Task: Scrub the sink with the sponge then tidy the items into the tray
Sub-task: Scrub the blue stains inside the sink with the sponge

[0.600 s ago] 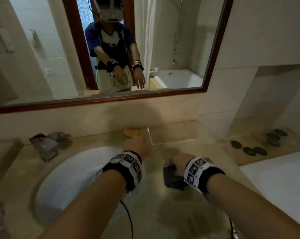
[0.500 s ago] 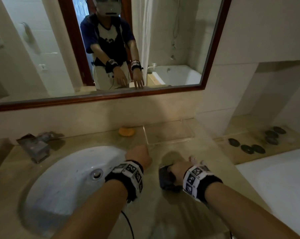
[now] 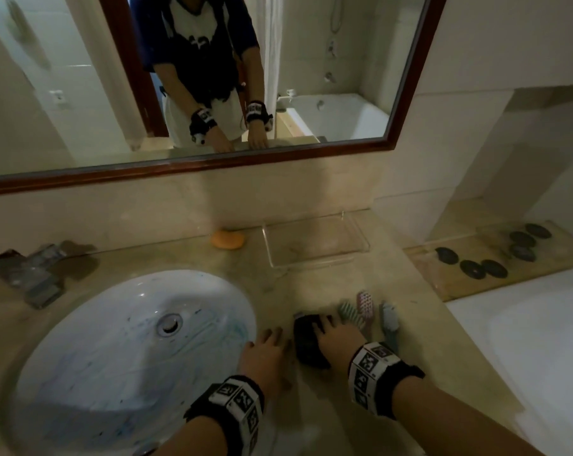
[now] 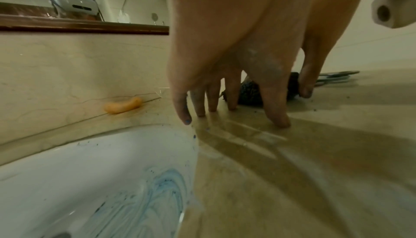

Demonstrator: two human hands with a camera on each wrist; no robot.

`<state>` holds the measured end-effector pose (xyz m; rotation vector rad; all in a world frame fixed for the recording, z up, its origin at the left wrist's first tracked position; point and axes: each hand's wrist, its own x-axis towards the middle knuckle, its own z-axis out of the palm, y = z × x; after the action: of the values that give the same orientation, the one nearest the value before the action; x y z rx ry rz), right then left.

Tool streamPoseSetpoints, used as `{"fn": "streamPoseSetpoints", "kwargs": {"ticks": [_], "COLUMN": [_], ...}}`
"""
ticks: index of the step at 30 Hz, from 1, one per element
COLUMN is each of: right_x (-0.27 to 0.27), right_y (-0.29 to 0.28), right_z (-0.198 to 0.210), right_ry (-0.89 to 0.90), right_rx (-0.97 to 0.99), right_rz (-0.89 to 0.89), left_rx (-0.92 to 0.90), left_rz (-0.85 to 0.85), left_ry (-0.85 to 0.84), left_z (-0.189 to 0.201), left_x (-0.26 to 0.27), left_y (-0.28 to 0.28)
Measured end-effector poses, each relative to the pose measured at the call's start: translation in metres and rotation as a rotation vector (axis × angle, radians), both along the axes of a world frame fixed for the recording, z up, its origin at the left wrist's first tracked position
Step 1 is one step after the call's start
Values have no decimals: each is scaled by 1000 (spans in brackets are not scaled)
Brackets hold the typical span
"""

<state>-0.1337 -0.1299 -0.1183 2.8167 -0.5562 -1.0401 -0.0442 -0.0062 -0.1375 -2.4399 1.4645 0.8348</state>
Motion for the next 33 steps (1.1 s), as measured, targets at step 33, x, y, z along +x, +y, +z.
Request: {"fn": "streamPoseSetpoints", "kwargs": {"ticks": [33], "right_x": [264], "right_y": [219], "right_z": [4], "right_ry": [-358], "right_rx": [701], "right_rz": [-337], "left_rx": [-252], "left_rz": [481], "left_ry": [116], "left_z": [15], "left_x": [265], "left_y": [297]}}
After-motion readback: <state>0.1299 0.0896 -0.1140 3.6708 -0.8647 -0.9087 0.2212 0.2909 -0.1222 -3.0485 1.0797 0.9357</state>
